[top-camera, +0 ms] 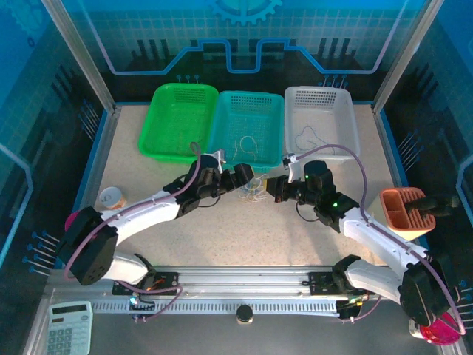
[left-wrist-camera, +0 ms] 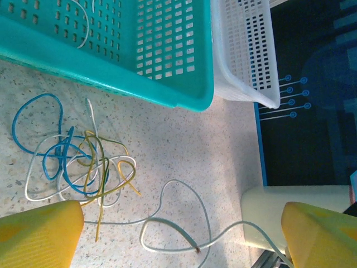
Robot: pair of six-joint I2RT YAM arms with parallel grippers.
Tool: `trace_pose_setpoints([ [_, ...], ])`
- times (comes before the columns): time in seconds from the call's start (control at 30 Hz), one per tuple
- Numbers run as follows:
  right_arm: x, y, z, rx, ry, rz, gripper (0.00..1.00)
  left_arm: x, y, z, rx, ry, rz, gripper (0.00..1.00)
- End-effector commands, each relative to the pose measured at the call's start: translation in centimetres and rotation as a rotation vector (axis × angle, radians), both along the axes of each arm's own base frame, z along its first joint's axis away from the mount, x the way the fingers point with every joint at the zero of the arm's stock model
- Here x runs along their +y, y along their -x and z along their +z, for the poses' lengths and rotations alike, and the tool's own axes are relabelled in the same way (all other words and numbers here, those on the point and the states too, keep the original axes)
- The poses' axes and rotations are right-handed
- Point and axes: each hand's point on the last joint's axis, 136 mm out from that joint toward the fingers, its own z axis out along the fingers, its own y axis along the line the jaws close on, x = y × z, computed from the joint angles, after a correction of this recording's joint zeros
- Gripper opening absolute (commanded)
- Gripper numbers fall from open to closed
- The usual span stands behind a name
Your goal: Untangle the cables
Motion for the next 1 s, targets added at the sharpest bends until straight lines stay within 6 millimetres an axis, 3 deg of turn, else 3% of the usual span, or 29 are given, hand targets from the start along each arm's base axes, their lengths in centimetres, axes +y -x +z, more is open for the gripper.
trace_pose_setpoints([
  [0.0, 0.1, -0.4, 2.3, -0.051, -0.048, 0.001, 0.00, -0.4, -0.8, 0.1, -0.015, 0.030, 0.032, 0.90],
  [0.27, 0.3, -0.4, 2.1, -0.047, -0.057, 0.004, 0.00, -1.4, -1.7, -1.0, 0.007, 0.078, 0.040, 0.69],
  [0.5, 0.0, -0.4, 1.1, -0.037, -0.037, -0.005, 0.00, -1.7, -2.2, 0.5, -0.033, 0.081, 0.034, 0.05],
  [0.53, -0.1, -0.4, 0.9, -0.034, -0.034, -0.008, 0.00, -1.7, -2.2, 0.8, -0.042, 0.070, 0.032, 0.00],
  [0.7, -0.4, -0.4, -0.4, -0.014, -0.015, -0.017, 0.00, -1.0, -2.6, 5.5, -0.135, 0.062, 0.029, 0.00],
  [0.97, -0.5, -0.8, -2.7, 0.023, -0.005, -0.035, 0.11, -2.1, -2.7, 18.0, -0.322, 0.143, -0.062, 0.00],
])
